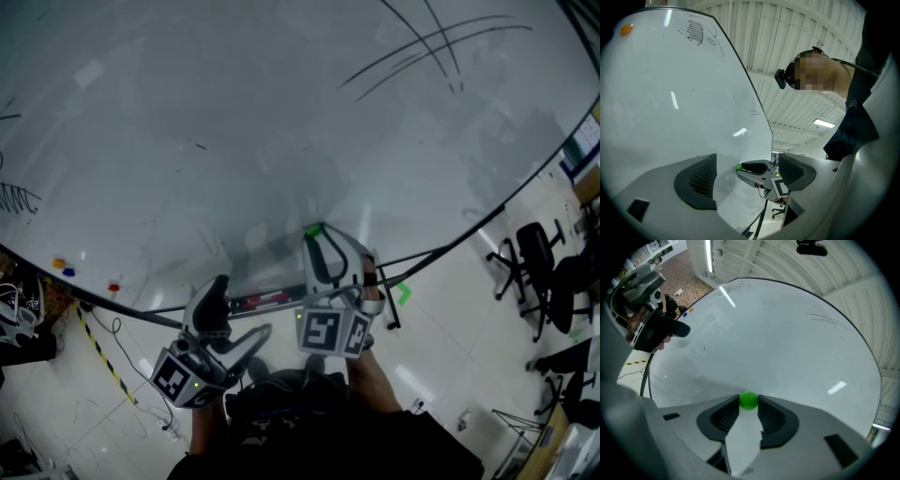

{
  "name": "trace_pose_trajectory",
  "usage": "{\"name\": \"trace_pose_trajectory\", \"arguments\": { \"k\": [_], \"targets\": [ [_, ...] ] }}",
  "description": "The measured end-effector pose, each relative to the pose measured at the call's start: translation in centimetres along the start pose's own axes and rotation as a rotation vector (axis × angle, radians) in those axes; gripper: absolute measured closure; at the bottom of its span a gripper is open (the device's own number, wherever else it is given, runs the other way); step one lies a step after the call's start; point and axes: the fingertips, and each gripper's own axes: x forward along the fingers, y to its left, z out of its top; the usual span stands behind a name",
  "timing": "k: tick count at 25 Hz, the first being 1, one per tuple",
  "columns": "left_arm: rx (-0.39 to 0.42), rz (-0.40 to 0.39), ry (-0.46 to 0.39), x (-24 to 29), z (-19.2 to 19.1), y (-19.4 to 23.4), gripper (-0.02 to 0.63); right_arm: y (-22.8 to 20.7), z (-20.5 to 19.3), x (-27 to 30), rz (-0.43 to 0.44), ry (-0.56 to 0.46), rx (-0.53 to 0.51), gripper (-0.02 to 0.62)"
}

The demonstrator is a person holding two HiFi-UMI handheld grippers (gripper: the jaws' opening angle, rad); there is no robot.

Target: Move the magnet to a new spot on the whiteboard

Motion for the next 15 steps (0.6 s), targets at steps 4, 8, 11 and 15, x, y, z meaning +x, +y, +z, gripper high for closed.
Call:
{"name": "trace_pose_trajectory", "arguments": {
  "k": [4, 8, 11, 15],
  "targets": [
    [-0.003, 0.003, -0.003, 0.00, 0.25, -0.16, 0.199, 0.07, -0.07, 0.09, -0.024, 0.009, -0.026, 0.442],
    [0.002, -0.001, -0.002, -0.07, 0.07, -0.15, 0.199, 0.07, -0.13, 0.16, -0.030, 0.008, -0.030, 0.442],
    [-0.002, 0.003, 0.000, 0.02, 0.09, -0.16, 0.199, 0.06, -0.11, 0.13, -0.029, 0.003, -0.027, 0.440],
    [-0.006, 0.002, 0.005, 0.16, 0.03, -0.21, 0.199, 0.06, -0.05, 0.00, -0.020, -0.009, -0.012, 0.439]
  ]
}}
